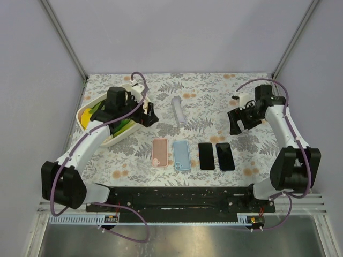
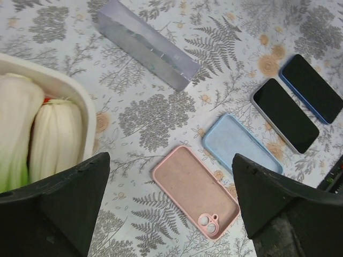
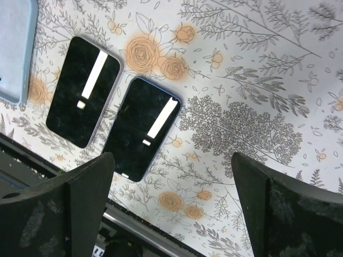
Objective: Take the phone out of the phone case
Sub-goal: Reset both arms
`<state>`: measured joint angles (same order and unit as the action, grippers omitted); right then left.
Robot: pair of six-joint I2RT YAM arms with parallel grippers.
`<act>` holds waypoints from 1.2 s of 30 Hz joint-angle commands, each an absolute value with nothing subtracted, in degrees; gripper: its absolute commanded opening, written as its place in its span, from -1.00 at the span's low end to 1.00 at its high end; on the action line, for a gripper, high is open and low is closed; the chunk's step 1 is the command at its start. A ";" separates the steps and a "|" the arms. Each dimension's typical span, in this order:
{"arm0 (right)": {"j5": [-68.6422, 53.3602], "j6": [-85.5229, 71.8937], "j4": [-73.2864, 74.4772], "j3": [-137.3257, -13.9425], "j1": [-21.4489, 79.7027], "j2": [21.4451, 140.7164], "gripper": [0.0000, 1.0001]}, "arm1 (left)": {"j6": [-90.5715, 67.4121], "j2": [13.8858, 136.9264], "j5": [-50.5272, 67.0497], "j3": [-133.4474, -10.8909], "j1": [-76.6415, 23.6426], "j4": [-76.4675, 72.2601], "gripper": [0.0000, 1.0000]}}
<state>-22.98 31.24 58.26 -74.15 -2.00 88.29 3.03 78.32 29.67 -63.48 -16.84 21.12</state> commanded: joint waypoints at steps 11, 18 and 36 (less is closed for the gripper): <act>-17.75 22.85 45.44 -65.57 -2.20 70.06 0.99 | 1.93 57.40 16.44 -54.76 -11.78 15.55 0.98; -13.72 22.41 43.07 -61.18 -2.20 61.89 0.99 | 3.16 51.16 11.52 -53.27 -10.81 17.67 0.98; -13.80 16.53 27.60 -43.86 -2.20 39.81 0.99 | -1.93 42.54 8.08 -44.03 -8.53 6.86 0.98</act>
